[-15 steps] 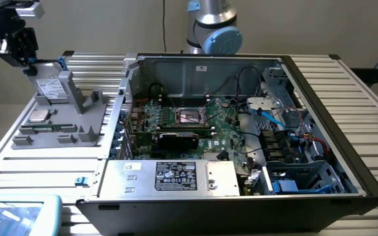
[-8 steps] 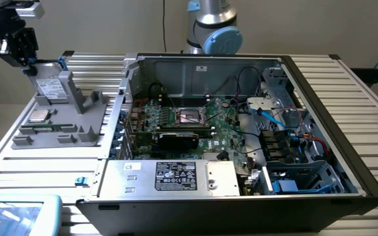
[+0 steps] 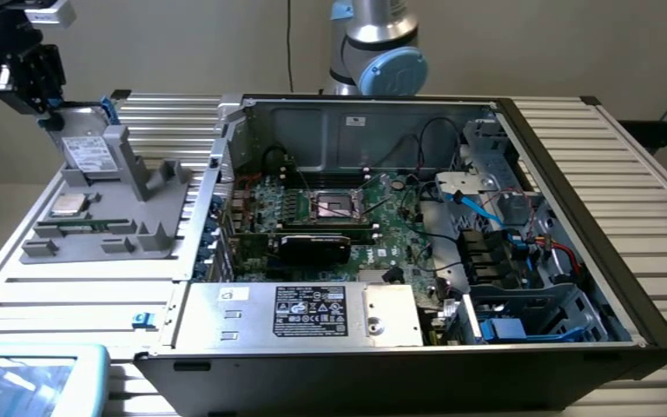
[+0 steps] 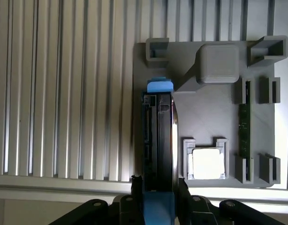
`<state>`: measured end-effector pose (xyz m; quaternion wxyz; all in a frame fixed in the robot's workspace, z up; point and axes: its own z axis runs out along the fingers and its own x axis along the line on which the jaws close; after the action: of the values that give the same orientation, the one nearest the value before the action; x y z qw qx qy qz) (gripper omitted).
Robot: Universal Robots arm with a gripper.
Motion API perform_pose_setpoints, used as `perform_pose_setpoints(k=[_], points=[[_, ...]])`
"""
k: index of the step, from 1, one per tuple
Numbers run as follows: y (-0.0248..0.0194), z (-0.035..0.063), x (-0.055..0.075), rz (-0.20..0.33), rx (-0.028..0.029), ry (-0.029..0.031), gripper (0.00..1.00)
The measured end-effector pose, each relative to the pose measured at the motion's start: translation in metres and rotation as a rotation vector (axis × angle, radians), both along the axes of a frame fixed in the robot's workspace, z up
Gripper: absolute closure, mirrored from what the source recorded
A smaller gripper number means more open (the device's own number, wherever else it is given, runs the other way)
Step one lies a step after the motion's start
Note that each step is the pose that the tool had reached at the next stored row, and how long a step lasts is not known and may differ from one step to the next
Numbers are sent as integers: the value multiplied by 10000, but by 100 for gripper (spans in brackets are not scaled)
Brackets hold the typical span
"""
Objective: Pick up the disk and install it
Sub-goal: 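Pick up the disk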
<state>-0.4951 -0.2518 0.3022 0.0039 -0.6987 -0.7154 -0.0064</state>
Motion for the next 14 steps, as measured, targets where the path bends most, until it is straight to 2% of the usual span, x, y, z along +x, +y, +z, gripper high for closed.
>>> perform_pose_setpoints(k=[7, 14], points=[[0, 193, 8, -1, 1, -98, 63], [0, 485, 19, -1, 0, -118, 63]])
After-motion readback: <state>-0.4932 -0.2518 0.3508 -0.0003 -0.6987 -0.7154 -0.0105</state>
